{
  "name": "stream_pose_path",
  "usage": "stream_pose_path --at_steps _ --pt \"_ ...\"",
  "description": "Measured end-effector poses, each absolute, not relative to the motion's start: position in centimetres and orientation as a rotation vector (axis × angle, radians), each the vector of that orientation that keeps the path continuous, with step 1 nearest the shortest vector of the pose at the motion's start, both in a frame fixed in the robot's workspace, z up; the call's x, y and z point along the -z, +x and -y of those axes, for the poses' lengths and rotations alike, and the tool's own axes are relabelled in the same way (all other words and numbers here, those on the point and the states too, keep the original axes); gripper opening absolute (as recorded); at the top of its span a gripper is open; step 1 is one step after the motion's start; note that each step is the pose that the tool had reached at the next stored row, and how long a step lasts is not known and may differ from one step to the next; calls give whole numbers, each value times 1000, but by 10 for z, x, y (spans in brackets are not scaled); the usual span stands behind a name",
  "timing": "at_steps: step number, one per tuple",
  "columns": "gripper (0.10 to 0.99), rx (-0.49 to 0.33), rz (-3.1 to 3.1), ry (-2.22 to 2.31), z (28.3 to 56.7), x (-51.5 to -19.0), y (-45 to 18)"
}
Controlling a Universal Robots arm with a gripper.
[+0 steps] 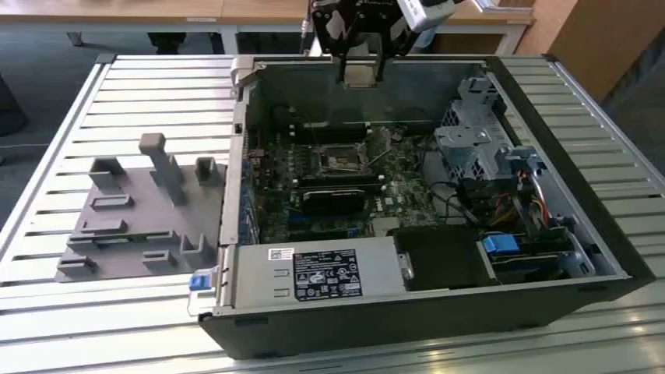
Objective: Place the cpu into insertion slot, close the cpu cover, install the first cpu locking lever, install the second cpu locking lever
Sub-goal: 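Place the cpu into insertion slot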
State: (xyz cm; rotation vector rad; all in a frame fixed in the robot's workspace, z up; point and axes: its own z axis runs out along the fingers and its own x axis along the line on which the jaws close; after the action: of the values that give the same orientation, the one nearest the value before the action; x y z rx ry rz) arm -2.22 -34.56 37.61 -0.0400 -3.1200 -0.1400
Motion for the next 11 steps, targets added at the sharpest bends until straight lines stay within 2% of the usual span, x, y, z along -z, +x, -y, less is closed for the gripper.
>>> stream_pose_path --at_steps 11 --pt "541 140 3120 -40 346 -376 -22"
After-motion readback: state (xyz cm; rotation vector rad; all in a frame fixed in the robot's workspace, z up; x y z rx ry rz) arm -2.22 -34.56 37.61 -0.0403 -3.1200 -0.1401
